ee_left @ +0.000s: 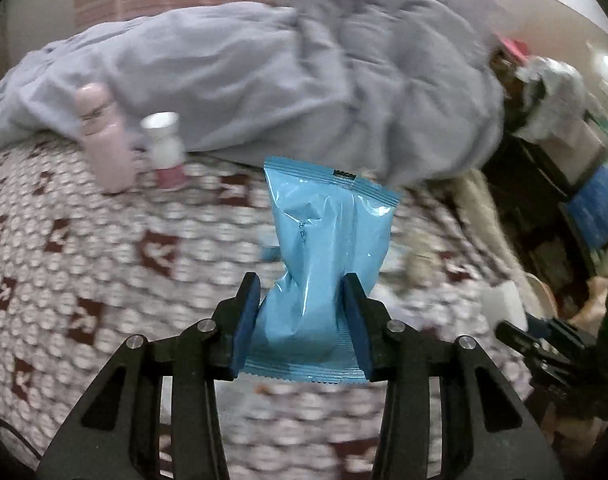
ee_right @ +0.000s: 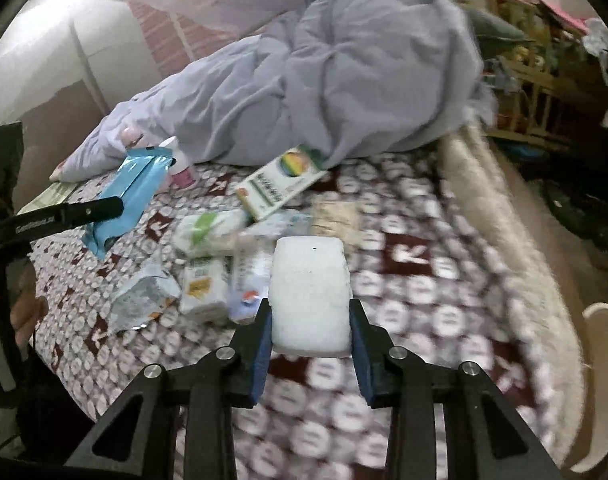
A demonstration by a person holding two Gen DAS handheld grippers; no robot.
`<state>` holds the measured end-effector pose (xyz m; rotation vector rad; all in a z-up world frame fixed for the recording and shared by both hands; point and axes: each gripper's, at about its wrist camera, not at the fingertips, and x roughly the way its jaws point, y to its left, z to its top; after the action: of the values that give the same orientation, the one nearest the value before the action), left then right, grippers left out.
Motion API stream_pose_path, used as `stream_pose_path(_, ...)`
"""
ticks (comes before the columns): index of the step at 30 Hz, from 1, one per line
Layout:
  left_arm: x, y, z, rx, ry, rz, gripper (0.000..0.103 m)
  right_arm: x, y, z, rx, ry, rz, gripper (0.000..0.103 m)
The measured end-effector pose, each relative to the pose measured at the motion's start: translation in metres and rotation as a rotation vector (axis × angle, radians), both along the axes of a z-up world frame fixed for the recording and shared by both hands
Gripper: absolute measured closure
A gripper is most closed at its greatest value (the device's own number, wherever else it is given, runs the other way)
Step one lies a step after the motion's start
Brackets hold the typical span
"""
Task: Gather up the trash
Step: 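Grasp the blue packet with the left tool while the right tool grasps the white sponge, then carry the blue packet and white sponge with both tools over the white bucket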
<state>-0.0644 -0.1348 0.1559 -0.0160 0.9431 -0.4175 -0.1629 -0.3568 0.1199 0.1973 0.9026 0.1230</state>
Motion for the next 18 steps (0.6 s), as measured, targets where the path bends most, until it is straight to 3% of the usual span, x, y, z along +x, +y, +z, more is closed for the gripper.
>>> stream_pose_path(8, -0.032, -0.103, -0.001, -0.042, 0.031, -0.164, 0.063, -0.040, -0.069, 0.008, -0.051, -0.008, -0.130, 0.069)
stream_pose_path(18, -0.069, -0.241, -0.003, -0.086, 0.076, -0.376, 0.063, -0.104, -0.188, 0.005, -0.109, 0.026, -0.379, 0.069)
